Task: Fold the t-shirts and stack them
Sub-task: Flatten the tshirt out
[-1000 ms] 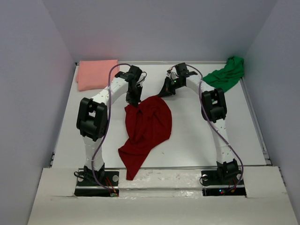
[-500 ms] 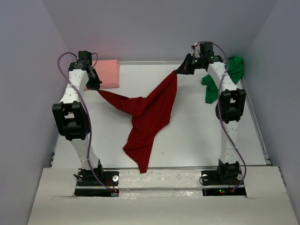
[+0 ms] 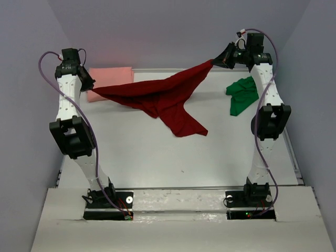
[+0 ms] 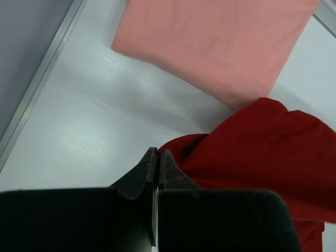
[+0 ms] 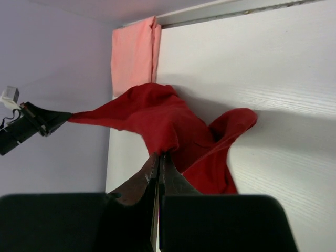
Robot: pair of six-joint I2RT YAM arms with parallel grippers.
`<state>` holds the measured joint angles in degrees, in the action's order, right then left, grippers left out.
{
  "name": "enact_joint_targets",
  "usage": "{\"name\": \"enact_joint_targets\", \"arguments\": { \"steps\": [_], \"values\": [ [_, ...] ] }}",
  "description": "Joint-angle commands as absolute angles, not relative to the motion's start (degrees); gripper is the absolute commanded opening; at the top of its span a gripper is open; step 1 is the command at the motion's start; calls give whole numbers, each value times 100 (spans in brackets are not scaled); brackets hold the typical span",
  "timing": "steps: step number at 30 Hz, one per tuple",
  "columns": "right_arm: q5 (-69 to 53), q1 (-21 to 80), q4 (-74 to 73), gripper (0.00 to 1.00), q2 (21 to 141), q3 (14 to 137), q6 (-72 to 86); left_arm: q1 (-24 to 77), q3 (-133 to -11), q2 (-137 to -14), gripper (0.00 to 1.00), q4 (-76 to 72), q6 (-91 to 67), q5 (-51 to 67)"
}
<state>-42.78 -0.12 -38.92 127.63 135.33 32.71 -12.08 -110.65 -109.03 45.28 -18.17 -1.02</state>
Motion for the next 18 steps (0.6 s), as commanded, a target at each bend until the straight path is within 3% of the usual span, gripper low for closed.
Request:
{"name": "enact_joint_targets", "arguments": {
  "steps": [1,5,12,18],
  "values": [
    [-4973,44,-3297,0,12797,13992,3751,-1195,-11461,-10582,0,4132,-1881,403],
    [-5746,96,-2902,0,12605,13914,3920,-1204,-11216,-10424,0,3877,-1802,1296],
    [-6678,149,-1355,0,10690,11212,4578,-1195,-9129,-8654,0,2412,-1915,3101],
    [-6540,202,-1266,0,8467,9328,4973,-1195,-7291,-6875,0,2416,-2205,2937]
  ]
}}
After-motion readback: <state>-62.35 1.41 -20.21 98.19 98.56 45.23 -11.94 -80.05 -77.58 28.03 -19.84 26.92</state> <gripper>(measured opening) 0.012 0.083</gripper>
